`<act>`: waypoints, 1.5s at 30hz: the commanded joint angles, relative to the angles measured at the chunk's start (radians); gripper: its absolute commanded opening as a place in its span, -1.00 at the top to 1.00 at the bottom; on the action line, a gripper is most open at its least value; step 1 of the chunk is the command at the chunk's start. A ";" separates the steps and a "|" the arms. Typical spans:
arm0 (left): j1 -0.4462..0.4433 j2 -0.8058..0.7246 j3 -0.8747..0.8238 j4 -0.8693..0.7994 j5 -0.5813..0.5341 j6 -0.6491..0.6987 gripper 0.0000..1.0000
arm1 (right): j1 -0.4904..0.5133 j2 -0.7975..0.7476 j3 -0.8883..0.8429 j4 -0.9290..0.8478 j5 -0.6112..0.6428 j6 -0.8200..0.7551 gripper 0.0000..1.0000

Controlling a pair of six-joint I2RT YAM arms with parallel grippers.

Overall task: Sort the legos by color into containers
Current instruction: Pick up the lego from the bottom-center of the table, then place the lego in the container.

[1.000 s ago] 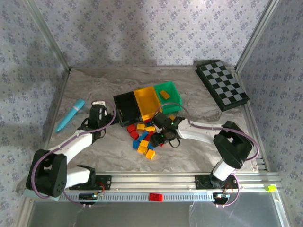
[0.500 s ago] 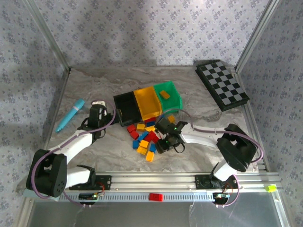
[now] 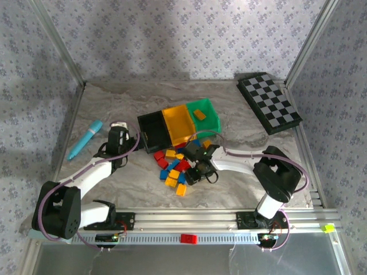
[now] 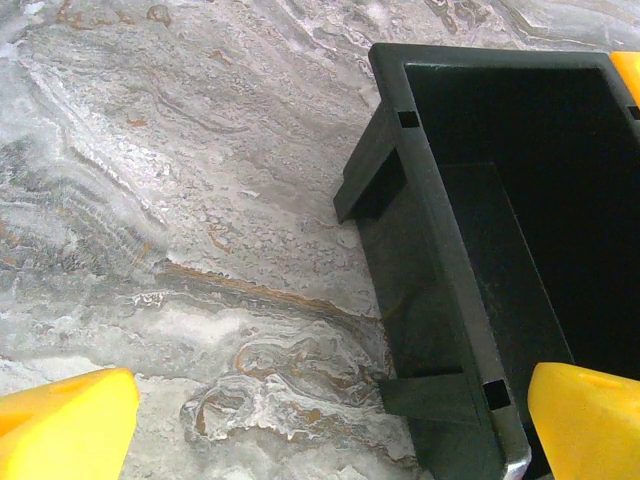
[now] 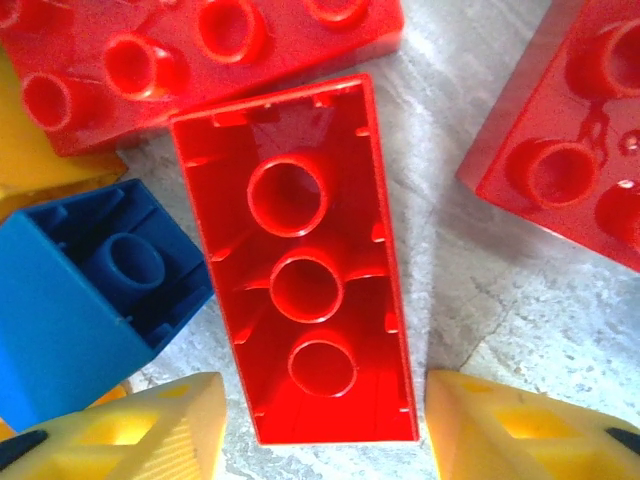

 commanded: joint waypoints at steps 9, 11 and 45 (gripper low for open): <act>0.006 -0.019 0.019 -0.013 0.009 -0.016 -1.00 | 0.011 -0.014 0.018 0.040 0.023 -0.041 0.32; 0.007 -0.016 0.019 -0.012 0.002 -0.016 -1.00 | 0.015 -0.032 0.025 0.030 0.017 -0.049 0.33; 0.013 -0.017 0.027 -0.028 0.008 -0.013 -1.00 | -0.242 0.173 0.581 -0.034 0.075 -0.112 -0.27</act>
